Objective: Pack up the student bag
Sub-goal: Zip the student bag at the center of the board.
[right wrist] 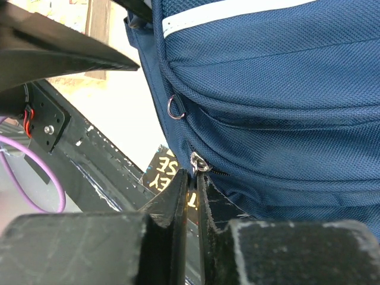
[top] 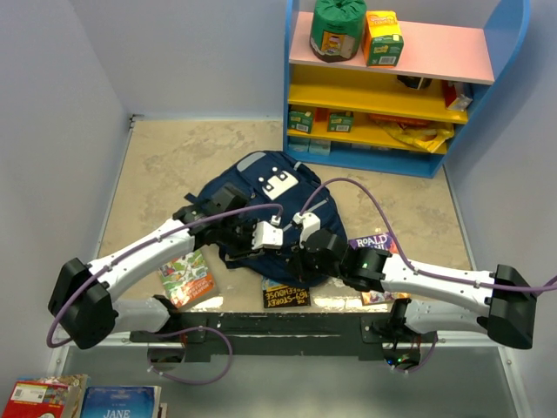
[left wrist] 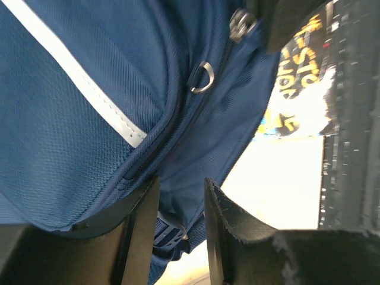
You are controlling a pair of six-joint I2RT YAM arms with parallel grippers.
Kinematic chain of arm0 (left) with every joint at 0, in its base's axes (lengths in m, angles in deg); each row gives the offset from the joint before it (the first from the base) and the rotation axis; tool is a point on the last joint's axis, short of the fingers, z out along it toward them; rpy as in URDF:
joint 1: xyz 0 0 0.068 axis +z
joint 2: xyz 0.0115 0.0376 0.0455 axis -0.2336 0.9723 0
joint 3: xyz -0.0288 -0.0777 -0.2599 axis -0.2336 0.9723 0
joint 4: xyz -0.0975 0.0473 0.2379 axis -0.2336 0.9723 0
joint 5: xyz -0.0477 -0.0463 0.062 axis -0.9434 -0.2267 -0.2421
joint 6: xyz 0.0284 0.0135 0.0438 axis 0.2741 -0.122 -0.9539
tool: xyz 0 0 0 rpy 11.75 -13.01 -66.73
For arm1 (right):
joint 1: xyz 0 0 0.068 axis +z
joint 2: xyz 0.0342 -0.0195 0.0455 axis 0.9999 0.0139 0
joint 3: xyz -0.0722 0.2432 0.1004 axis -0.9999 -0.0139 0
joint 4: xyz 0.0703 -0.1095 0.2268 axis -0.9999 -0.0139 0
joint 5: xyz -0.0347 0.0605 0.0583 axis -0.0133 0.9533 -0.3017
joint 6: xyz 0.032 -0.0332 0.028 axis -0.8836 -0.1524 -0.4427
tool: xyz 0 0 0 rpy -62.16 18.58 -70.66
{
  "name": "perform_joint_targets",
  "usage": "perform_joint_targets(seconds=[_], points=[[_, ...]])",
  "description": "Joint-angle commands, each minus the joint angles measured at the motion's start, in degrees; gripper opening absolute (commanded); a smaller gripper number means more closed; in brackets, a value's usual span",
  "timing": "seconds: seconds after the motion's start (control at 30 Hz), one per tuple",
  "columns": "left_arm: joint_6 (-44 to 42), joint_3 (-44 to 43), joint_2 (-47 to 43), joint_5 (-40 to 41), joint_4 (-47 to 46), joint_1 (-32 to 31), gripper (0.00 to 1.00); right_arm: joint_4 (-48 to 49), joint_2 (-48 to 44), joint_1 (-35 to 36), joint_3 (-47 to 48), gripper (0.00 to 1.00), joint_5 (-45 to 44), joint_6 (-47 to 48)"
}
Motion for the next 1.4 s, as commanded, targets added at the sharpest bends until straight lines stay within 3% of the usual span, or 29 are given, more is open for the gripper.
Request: perform_joint_targets(seconds=[0.0, 0.2, 0.7, 0.73, 0.87, 0.9, 1.03, 1.17, 1.2, 1.27, 1.3, 1.33, 1.37], points=[[-2.0, -5.2, -2.4, -5.7, 1.7, 0.3, 0.41, 3.4, -0.6, 0.6, 0.9, 0.08, 2.2, -0.2], [-3.2, -8.7, -3.2, -7.6, 4.8, 0.2, 0.41, 3.7, 0.2, 0.5, 1.3, 0.07, 3.3, 0.0], [-7.0, -5.1, 2.4, -5.6, 0.9, -2.2, 0.42, 4.5, -1.5, 0.5, 1.9, 0.04, 4.0, 0.0], [-7.0, -4.6, 2.3, -4.9, 0.3, -2.7, 0.48, 4.7, -1.4, 0.5, 2.0, 0.04, 4.2, 0.1], [-7.1, -3.9, 3.2, -4.0, -0.5, -3.3, 0.51, 5.0, -0.8, 0.5, 2.5, 0.04, 4.7, 0.6], [-7.3, -3.9, 3.3, -3.9, -0.3, -3.5, 0.6, 4.9, -0.6, 0.5, 2.7, 0.03, 4.7, 0.7], [-8.0, -3.5, 2.5, -2.1, 0.2, -4.5, 0.63, 4.8, -0.5, 0.5, 2.8, 0.02, 4.0, 0.9], [-6.4, -1.1, 3.2, 3.7, -5.6, -5.8, 0.48, 5.9, 0.3, 0.4, 2.8, 0.01, 5.0, 1.0], [-5.9, -0.7, 3.5, 5.3, -7.2, -6.1, 0.36, 6.0, 0.5, 0.4, 3.2, 0.0, 5.3, 1.1], [-5.6, -0.7, 4.5, 7.8, -9.7, -6.4, 0.23, 5.3, 0.9, 0.4, 3.6, 0.0, 5.4, 1.2], [-5.4, -0.8, 4.5, 8.4, -10.3, -6.5, 0.06, 4.5, 0.8, 0.4, 3.8, 0.0, 5.2, 1.2], [-5.2, -0.8, 4.5, 9.3, -10.7, -6.5, 0.0, 4.1, 0.5, 0.4, 3.8, 0.0, 4.7, 1.2], [-5.3, -0.9, 4.2, 9.6, -10.5, -6.6, 0.0, 3.8, 0.4, 0.4, 3.7, 0.0, 4.3, 1.0]])
